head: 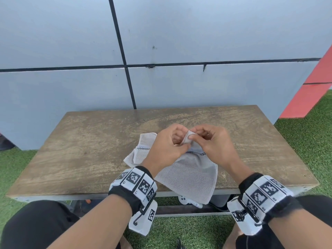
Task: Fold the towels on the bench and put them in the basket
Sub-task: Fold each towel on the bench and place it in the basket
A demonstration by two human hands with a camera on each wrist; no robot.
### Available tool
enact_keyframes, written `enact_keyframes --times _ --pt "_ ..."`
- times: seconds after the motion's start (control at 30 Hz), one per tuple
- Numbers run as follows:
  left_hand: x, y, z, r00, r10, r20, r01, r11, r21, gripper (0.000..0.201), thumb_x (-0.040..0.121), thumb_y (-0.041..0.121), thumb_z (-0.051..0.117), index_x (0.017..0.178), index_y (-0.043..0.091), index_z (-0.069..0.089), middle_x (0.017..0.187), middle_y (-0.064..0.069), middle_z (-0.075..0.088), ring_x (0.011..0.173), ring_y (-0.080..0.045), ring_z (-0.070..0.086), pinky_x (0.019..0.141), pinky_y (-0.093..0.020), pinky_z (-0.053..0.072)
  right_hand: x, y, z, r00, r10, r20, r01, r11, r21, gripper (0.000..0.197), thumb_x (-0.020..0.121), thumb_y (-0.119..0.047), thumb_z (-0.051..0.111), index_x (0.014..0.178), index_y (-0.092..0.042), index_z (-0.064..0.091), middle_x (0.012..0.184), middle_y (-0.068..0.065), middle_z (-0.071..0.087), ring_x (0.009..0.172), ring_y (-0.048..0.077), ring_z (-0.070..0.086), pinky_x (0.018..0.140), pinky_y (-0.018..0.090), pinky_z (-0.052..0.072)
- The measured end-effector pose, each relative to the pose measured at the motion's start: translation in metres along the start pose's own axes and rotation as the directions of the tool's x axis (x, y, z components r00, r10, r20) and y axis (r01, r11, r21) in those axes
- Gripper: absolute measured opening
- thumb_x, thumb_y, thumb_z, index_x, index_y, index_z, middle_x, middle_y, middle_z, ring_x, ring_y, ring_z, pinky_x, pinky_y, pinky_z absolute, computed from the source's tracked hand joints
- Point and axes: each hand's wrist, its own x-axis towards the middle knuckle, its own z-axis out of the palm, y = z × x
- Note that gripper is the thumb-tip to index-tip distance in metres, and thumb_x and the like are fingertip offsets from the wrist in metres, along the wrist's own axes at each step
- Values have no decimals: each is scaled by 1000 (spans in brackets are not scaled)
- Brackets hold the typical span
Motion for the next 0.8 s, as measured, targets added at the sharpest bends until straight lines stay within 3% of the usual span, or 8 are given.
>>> enact_keyframes --times 0.13,0.23,0.3,0.4,0.47,0.53,0.67,0.8 --pt "9 -8 -3 1000 14 6 -14 993 113 5 88 12 73 87 10 69 76 -11 69 68 -29 65 66 -43 54 4 -16 -6 999 -49 22 49 998 -27 9 87 -12 76 91 -18 72 82 -7 71 80 19 67 80 42 56" --pt "15 -5 -13 999 4 43 -15 962 271 21 94 21 68 82 6 61 64 -7 52 51 -14 43 49 -28 37 12 -30 -25 996 -81 -40 82 996 39 10 91 -9 71 91 -19 66 82 -8 66 78 14 63 78 34 53" --pt "19 2 -24 997 -24 67 1 946 325 22 99 25 62 81 12 59 64 2 50 48 -9 40 46 -22 36 21 -42 -39 989 -108 -105 118 989 93 14 93 -8 68 90 -20 63 80 -7 63 75 9 60 73 26 49" --pt "25 12 -44 997 35 72 -61 917 395 24 102 24 57 78 26 56 64 8 52 50 -7 42 49 -20 36 38 -59 -63 964 -146 -220 175 977 122 14 94 -10 67 91 -22 62 79 -4 61 73 7 56 71 23 44" --pt "30 17 -61 996 59 68 -82 903 423 28 102 25 56 75 31 54 62 10 52 50 -5 43 50 -17 35 50 -66 -81 951 -130 -280 172 976 130 10 94 -17 66 90 -26 63 78 -5 62 73 11 54 73 31 45" --pt "34 19 -81 997 46 66 -70 897 436 29 103 26 56 74 27 55 62 8 50 49 -5 44 49 -16 35 62 -69 -97 939 -87 -332 143 979 147 6 93 -23 65 88 -26 63 75 -8 63 71 12 53 72 35 45" --pt "38 22 -116 996 16 89 -58 863 502 25 103 28 55 88 9 62 70 4 56 57 -2 46 57 -17 34 78 -67 -113 908 -7 -418 73 987 143 14 94 -19 64 82 -26 60 68 -11 59 62 6 49 64 28 41" --pt "34 30 -133 998 25 66 -53 883 467 3 102 31 57 101 30 53 75 8 58 60 -5 49 56 -17 39 86 -57 -111 903 73 -423 -5 987 160 9 88 -26 68 81 -27 62 76 -4 61 76 16 54 75 39 47"
